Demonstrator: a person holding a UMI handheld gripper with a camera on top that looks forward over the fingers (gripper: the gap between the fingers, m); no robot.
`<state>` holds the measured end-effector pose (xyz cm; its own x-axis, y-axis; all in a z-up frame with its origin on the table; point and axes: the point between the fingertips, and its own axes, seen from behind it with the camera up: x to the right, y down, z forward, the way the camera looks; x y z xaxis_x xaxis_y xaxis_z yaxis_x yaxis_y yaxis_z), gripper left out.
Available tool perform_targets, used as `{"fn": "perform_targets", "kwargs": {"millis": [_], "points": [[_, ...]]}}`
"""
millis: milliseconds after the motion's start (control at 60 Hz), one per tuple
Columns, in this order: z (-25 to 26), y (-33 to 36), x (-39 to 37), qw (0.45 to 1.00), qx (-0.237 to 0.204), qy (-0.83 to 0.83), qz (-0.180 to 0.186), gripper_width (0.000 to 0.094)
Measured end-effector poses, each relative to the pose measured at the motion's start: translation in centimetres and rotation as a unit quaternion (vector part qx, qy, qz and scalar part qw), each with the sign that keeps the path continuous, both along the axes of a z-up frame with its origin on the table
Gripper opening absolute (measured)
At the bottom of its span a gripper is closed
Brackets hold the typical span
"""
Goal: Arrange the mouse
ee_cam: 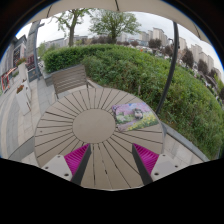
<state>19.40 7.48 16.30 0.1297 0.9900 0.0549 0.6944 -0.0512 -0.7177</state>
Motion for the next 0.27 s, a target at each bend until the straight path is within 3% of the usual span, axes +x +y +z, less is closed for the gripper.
{"fn": "perform_targets", "kwargs": {"millis": [267], "points": [[0.1,-1.9,0.0,1.0,0.003,0.002,-0.009,0.0852]]}}
